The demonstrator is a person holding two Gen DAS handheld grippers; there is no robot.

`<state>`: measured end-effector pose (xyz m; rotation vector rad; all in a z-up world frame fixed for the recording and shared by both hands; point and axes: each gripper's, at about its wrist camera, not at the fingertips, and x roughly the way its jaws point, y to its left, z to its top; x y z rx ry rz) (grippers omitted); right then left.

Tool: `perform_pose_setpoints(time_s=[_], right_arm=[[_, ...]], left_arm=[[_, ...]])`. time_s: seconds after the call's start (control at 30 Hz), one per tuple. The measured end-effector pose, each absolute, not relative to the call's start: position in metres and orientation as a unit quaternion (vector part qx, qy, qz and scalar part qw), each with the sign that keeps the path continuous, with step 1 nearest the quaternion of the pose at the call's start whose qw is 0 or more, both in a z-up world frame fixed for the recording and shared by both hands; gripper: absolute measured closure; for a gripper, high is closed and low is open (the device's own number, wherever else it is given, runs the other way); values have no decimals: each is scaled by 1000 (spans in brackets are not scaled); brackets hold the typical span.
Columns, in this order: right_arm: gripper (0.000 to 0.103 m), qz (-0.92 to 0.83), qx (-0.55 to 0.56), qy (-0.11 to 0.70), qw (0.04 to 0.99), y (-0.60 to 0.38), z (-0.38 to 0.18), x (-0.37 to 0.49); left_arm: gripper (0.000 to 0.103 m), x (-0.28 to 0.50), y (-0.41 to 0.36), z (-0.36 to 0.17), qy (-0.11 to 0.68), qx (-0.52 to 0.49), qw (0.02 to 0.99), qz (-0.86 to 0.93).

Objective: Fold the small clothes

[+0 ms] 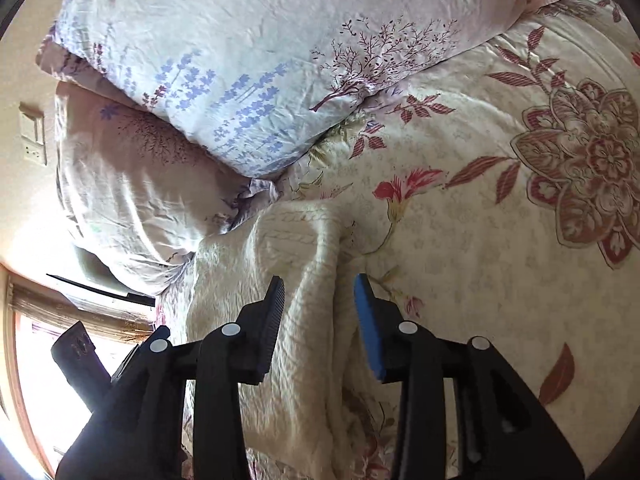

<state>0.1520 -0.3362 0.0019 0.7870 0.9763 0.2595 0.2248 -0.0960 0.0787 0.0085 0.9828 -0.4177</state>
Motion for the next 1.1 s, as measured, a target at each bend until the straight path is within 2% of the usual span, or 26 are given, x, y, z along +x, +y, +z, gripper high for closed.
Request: perform_pose_setpoints(time_s=[0.23, 0.3, 0.33, 0.37, 0.6, 0.87, 0.9, 1.0, 1.03, 1.1], right_arm=[[66, 138, 356, 476, 792, -299, -7, 148], [76, 123, 327, 492, 798, -286, -10, 152], [89, 110, 308, 494, 806, -281, -12, 155], [93, 97, 295, 493, 813, -279, -12, 156], [96, 61, 293, 489, 819, -281, -8, 154], [95, 52, 306, 497, 810, -284, -12, 156], [93, 61, 311, 494, 810, -286, -8, 152], [71, 84, 318, 473, 817, -297, 8, 133], [57, 90, 314, 463, 824, -301, 13, 124], [54, 99, 303, 453, 832, -304, 18, 104]], left_arm=[[3, 219, -91, 56, 503, 19, 850, -155], [3, 222, -93, 49, 509, 26, 847, -152], [3, 222, -93, 46, 511, 28, 845, -152], [3, 223, -93, 45, 513, 31, 844, -153], [3, 229, -105, 39, 520, 67, 838, -149], [2, 232, -104, 33, 528, 43, 835, -149], [3, 227, -100, 38, 522, 34, 838, -154], [3, 201, -80, 57, 488, 14, 854, -179], [3, 188, -74, 62, 474, 12, 860, -188], [3, 164, -64, 69, 452, 18, 868, -204]])
